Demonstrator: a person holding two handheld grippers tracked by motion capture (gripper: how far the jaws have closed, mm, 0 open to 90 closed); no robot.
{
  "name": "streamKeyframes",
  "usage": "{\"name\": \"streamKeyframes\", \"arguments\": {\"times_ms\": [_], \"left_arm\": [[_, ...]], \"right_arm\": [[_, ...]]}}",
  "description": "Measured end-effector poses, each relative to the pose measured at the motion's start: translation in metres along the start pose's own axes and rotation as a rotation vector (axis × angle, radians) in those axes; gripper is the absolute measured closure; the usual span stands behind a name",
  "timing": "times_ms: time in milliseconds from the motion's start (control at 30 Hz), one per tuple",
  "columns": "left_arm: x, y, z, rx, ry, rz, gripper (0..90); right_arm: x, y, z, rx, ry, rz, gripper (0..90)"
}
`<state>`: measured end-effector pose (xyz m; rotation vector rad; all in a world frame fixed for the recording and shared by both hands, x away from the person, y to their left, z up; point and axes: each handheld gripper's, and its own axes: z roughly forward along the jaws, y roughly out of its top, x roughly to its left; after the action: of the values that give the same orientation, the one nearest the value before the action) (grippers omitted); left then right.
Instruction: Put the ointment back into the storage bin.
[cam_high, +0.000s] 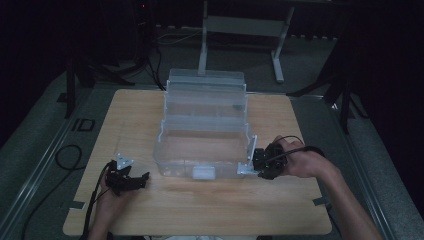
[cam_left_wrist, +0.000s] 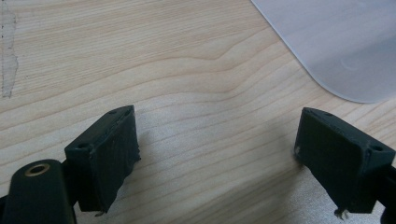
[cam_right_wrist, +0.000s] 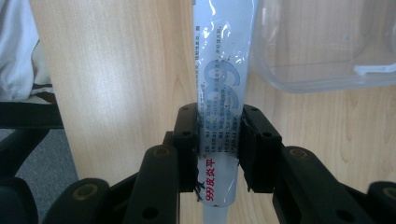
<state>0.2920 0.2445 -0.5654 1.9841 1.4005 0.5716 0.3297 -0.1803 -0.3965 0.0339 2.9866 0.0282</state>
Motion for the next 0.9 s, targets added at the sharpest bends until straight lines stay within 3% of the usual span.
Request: {"name": "streamKeyframes", "arguments": {"times_ms": [900], "left_arm": [[0.000,0.000,0.000,0.002,0.001,0.003,13.8]], "right_arm": [[-0.027,0.018,-0.010,-0.003,-0.006,-0.002,70.0]]}}
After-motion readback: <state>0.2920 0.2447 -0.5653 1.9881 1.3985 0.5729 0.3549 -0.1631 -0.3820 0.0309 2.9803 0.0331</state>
